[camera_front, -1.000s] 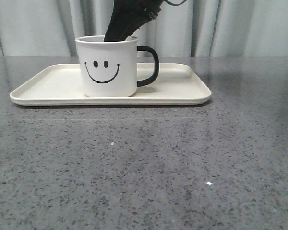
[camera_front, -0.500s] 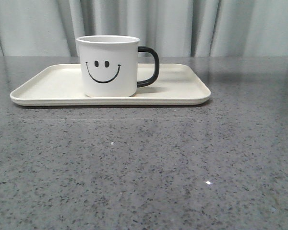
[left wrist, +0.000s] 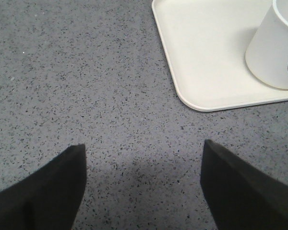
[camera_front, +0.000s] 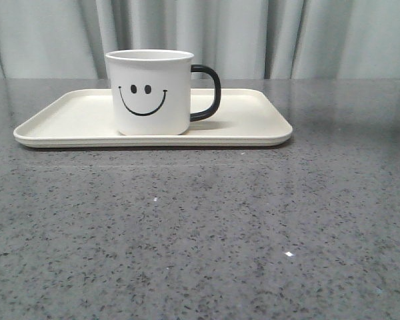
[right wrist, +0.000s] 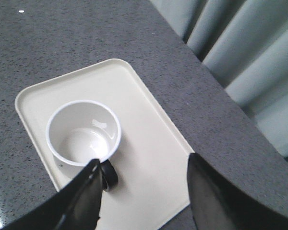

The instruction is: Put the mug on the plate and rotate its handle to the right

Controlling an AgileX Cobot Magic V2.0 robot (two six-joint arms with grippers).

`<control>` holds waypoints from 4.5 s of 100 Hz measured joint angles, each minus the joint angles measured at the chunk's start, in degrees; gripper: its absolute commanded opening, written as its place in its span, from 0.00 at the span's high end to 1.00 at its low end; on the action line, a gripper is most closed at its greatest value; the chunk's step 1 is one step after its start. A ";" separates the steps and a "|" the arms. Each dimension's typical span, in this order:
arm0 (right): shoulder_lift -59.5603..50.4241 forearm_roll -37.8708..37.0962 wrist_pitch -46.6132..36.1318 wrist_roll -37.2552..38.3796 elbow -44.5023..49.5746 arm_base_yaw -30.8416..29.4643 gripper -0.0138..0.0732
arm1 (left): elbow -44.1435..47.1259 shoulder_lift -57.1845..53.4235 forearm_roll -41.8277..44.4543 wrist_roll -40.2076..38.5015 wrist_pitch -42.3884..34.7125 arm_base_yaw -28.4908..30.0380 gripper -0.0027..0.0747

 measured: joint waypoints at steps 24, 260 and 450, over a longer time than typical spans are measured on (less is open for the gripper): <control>-13.23 -6.33 -11.28 7.44 15.17 -0.17 0.37 | 0.00 0.00 0.00 0.00 0.00 0.00 0.33; -51.92 -15.26 -30.55 23.50 64.91 -14.95 0.92 | 0.00 0.00 -3.02 0.00 -3.85 0.00 0.99; -51.92 -15.26 -30.55 23.59 64.96 -14.95 0.92 | 41.96 -42.10 7.96 0.00 -38.50 9.83 0.99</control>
